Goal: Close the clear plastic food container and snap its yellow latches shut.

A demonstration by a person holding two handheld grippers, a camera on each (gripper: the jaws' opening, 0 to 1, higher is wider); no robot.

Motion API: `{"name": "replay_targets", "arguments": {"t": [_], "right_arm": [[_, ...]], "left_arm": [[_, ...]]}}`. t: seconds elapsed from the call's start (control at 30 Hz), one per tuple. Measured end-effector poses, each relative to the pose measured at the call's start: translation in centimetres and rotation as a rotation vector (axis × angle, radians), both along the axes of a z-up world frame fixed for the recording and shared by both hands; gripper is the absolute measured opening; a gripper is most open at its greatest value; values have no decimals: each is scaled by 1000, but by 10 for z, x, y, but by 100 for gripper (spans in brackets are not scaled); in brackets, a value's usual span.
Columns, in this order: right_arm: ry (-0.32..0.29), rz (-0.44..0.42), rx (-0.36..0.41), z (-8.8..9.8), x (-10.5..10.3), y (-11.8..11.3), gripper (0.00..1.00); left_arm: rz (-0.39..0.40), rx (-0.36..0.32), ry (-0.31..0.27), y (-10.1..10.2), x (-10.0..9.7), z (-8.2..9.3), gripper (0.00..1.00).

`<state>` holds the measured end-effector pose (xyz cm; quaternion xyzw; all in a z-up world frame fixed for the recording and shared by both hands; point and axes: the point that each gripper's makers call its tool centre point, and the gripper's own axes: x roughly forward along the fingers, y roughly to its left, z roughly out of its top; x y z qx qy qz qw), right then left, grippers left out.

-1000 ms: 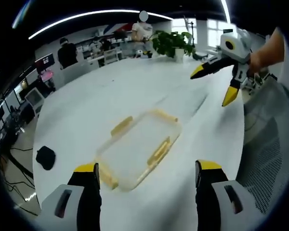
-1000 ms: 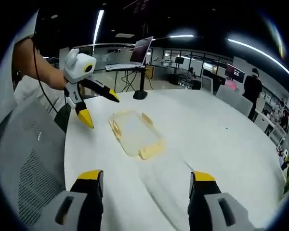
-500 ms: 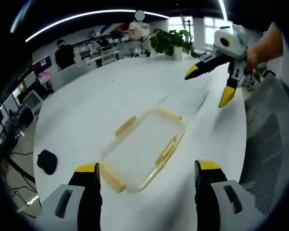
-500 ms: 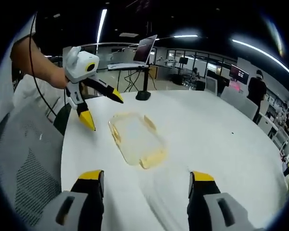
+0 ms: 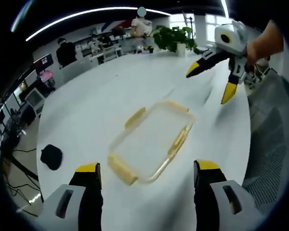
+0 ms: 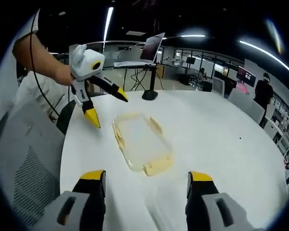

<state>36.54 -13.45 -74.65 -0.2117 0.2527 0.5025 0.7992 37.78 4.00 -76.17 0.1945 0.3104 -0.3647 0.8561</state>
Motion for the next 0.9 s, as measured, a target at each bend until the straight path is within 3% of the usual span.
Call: {"name": "replay_targets", "arguments": {"t": [0.4, 0.9], "right_arm": [[-21, 16, 12, 8, 12, 7, 66], [-33, 144, -55, 3, 24, 25, 65]], "left_arm": [[-17, 20, 1, 3, 8, -2, 76], [-99, 63, 3, 5, 18, -4, 75]]}}
